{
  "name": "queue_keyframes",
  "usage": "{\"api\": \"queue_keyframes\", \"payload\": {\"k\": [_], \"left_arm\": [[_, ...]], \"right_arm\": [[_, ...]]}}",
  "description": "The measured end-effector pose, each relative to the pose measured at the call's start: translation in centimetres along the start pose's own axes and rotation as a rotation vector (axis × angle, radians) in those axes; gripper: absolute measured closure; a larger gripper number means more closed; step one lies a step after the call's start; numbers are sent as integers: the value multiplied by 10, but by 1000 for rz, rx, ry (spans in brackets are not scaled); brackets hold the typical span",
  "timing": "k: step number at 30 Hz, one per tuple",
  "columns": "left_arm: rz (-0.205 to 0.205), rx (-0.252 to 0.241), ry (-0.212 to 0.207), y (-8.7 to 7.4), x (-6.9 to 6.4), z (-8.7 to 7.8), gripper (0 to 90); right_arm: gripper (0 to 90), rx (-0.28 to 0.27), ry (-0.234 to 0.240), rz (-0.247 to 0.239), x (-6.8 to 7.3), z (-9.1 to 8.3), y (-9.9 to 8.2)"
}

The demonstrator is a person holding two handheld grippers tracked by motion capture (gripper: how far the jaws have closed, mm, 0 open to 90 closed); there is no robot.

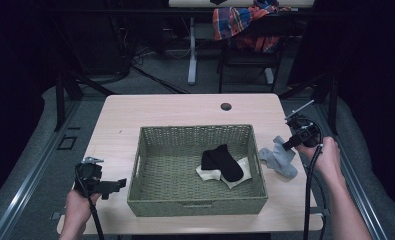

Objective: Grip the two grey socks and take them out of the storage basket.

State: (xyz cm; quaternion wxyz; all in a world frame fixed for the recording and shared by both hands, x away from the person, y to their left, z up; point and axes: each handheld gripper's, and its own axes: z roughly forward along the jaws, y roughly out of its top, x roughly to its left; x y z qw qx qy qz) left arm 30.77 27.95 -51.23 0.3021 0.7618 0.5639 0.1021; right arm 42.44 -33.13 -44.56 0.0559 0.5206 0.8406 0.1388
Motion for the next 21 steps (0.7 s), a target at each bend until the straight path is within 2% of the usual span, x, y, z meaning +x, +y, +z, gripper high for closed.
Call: {"api": "queue_keyframes", "payload": {"k": [9, 16, 19, 21], "left_arm": [[-1, -1, 1, 0, 0, 0, 0], [-1, -1, 1, 0, 0, 0, 0], [0, 0, 1, 0, 0, 0, 0], [-1, 1, 1, 0, 0, 0, 0]], "right_arm": [[850, 43, 3, -5, 0, 14, 1], [850, 38, 4, 13, -2, 23, 0], [849, 66, 2, 0, -3, 27, 0], [849, 55, 6, 14, -3, 32, 0]]}}
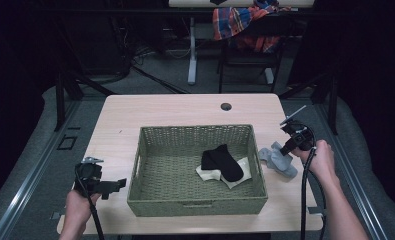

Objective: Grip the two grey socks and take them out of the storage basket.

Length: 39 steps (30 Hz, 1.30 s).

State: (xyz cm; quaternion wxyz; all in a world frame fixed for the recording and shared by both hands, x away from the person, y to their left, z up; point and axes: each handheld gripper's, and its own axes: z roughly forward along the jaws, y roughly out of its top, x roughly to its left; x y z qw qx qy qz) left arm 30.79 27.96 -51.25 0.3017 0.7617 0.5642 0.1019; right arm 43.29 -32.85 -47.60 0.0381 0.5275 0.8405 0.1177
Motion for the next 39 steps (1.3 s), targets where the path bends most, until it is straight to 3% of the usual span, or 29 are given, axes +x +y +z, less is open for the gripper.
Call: {"api": "queue_keyframes", "payload": {"k": [27, 29, 30, 31, 34, 35, 39], "left_arm": [[1, 2, 1, 0, 0, 0, 0], [1, 2, 1, 0, 0, 0, 0], [0, 2, 1, 0, 0, 0, 0], [1, 2, 1, 0, 0, 0, 0], [1, 2, 1, 0, 0, 0, 0], [3, 5, -1, 0, 0, 0, 0], [1, 0, 1, 0, 0, 0, 0]], "right_arm": [[799, 66, -11, 8, 0, 38, 3], [775, 97, -8, -11, -2, 37, 4], [760, 75, -12, 3, -1, 38, 3], [689, 64, -13, -2, -1, 35, 2], [635, 58, -17, -3, 0, 32, 2], [551, 45, -15, -1, 0, 28, 1], [410, 7, -17, 5, -1, 17, -3]]}}
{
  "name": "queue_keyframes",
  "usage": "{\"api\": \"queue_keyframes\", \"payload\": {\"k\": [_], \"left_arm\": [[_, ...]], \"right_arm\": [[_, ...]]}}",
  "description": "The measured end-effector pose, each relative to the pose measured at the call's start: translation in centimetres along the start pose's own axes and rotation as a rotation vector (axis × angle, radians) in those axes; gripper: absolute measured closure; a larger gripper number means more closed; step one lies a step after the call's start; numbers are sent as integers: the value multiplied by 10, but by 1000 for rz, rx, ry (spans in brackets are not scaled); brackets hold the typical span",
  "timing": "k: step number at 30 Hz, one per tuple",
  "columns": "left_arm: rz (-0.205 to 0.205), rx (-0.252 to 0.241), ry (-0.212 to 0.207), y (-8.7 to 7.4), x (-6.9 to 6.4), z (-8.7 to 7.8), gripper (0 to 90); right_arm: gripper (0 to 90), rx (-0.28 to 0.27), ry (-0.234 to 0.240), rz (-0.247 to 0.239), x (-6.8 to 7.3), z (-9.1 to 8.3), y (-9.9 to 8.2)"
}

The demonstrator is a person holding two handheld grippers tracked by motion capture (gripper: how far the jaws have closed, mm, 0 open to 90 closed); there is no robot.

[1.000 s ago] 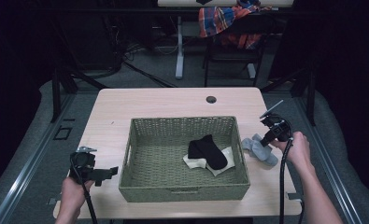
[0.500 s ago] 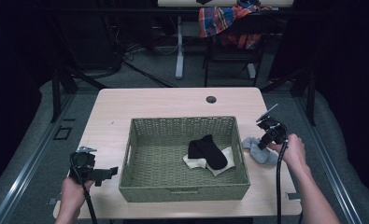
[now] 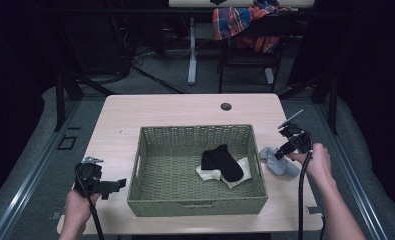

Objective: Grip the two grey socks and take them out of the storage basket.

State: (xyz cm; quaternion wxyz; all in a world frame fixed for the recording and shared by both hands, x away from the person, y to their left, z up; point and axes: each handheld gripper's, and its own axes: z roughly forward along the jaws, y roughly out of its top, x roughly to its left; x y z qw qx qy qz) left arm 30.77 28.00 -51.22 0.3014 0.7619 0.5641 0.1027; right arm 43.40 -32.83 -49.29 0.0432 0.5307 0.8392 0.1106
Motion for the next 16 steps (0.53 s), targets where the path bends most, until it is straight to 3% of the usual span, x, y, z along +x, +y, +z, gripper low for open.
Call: {"api": "queue_keyframes", "payload": {"k": [2, 3, 4, 7, 10, 11, 16], "left_arm": [[-1, -1, 0, 0, 0, 0, 0], [-1, -2, -1, 0, 0, 0, 0], [-1, -2, -1, 0, 0, 0, 0], [1, -1, -4, 1, -1, 0, 0], [2, -1, -4, 1, -1, 0, 0], [1, -1, -4, 1, -1, 1, 0], [4, 1, -5, 2, -1, 2, 0]], "right_arm": [[391, 3, -6, -11, -1, -5, -1], [266, -29, -3, 4, 0, -13, -5], [266, -29, -3, 4, 0, -13, -5], [143, -78, 13, 26, 1, -24, -14], [123, -79, 25, 21, 1, -29, -17], [62, -92, 22, 33, 3, -31, -22], [51, -84, 14, 24, 4, -33, -33]]}}
